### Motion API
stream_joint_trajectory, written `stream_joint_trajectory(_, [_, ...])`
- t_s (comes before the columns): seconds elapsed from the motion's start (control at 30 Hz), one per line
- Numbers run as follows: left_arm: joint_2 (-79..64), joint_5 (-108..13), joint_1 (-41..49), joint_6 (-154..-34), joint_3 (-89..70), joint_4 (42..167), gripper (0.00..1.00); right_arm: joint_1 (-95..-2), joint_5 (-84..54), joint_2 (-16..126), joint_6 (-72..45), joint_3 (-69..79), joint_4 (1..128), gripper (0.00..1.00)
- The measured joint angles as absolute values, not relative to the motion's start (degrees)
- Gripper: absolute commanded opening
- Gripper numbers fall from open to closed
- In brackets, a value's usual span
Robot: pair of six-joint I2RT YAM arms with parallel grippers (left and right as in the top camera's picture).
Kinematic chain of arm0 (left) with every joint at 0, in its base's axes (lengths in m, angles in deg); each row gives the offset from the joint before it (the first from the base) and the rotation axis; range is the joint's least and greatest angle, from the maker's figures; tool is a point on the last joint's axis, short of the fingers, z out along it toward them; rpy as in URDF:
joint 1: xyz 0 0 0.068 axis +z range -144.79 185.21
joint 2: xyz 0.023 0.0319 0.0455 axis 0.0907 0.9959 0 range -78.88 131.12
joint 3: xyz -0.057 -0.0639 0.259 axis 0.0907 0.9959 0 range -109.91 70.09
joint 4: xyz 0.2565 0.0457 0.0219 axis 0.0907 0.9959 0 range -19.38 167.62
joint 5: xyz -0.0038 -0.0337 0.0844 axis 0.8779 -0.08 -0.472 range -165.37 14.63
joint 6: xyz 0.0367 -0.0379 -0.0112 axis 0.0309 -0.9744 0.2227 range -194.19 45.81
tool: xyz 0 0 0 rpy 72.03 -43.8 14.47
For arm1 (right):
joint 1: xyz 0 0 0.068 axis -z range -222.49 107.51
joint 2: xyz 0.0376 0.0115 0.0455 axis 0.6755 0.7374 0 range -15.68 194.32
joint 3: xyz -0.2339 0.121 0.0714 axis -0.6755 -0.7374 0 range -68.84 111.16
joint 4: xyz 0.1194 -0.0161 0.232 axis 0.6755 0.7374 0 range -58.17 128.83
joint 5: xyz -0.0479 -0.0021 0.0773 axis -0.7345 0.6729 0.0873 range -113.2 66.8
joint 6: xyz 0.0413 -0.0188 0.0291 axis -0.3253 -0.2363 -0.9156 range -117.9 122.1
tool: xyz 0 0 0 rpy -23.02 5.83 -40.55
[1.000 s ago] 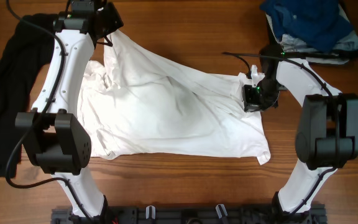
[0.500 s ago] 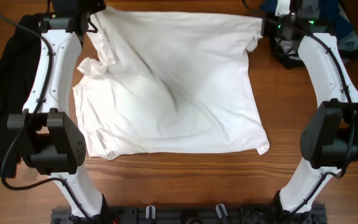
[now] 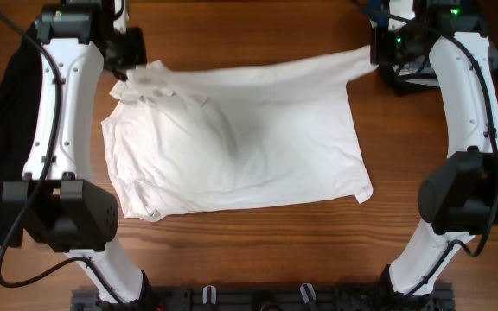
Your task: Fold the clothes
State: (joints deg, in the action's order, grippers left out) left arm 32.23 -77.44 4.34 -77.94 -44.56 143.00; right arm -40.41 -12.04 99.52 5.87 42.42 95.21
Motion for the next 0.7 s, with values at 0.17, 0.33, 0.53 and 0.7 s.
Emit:
stream_joint_trajectory(0.17, [32.2, -77.5, 5.3, -83.8, -40.9, 150.7, 0.04, -40.4, -11.2, 99.5, 6.1, 40.3, 104.6, 0.04])
stream_joint_trajectory(0.33, [31.9, -77.0, 5.4, -88.6, -26.7, 146.7, 0.04, -40.4, -10.7, 99.5, 6.1, 29.5, 103.8, 0.04])
stream_joint_trajectory(0.53, [31.9, -75.5, 5.4, -89.6, -22.8, 144.3, 1.0, -40.4, -10.5, 99.5, 6.6, 27.7, 102.7, 0.7])
stream_joint_trajectory(0.7, [31.9, -75.4, 5.4, -90.0, -22.8, 144.3, 1.0, -40.4, -9.7, 99.5, 7.1, 27.7, 103.8, 0.75])
